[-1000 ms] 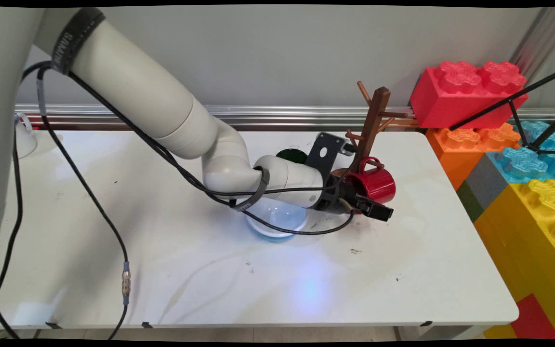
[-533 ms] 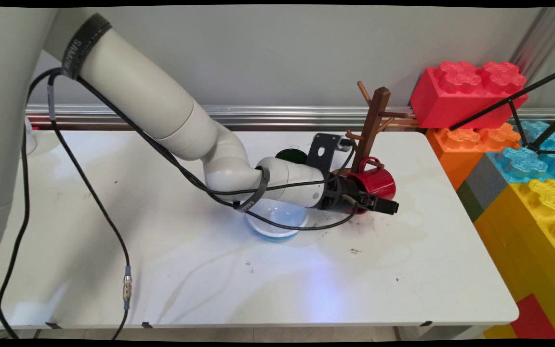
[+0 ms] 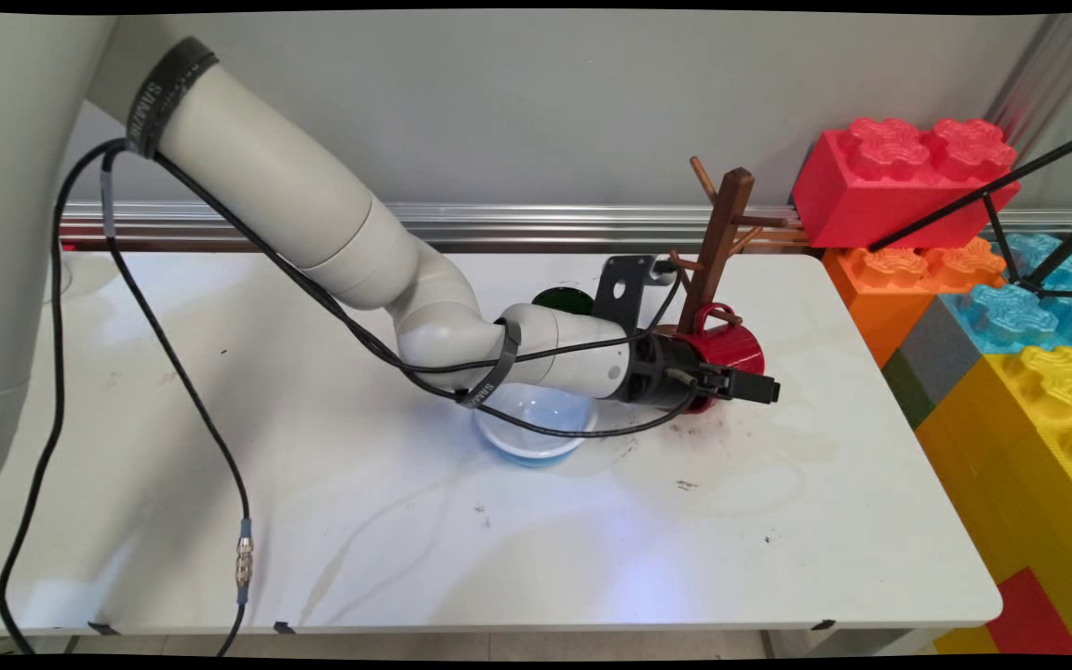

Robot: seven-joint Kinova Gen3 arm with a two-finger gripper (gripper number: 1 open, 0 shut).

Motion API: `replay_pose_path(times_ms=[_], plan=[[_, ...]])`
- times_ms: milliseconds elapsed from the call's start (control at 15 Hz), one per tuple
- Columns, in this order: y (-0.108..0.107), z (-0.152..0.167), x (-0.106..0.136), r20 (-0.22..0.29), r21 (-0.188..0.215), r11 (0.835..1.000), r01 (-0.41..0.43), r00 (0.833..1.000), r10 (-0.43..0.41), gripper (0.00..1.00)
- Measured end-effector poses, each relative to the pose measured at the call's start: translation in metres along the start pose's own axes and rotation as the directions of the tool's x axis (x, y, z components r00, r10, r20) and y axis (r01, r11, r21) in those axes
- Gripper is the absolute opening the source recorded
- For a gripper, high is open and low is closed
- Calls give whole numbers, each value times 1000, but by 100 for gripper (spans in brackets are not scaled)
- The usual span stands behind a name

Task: Pick up the red mug from the rack, then place the picked object on the table

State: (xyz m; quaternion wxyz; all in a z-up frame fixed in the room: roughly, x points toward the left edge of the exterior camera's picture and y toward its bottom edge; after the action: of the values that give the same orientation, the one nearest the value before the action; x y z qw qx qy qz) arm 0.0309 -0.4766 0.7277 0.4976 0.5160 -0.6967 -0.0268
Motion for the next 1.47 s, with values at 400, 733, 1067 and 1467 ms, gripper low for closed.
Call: replay_pose_path(times_ms=[400,733,1067,1467], plan=[[-1,3,3,-15,-12,1000,26,1000,-27,100],[-3,2,5,-21,-12,999,33,999,-33,0],[-4,-3,4,-17,-13,999,43,999,-43,0],[-3,-12,4,-16,-24,998,56,998,-57,0]])
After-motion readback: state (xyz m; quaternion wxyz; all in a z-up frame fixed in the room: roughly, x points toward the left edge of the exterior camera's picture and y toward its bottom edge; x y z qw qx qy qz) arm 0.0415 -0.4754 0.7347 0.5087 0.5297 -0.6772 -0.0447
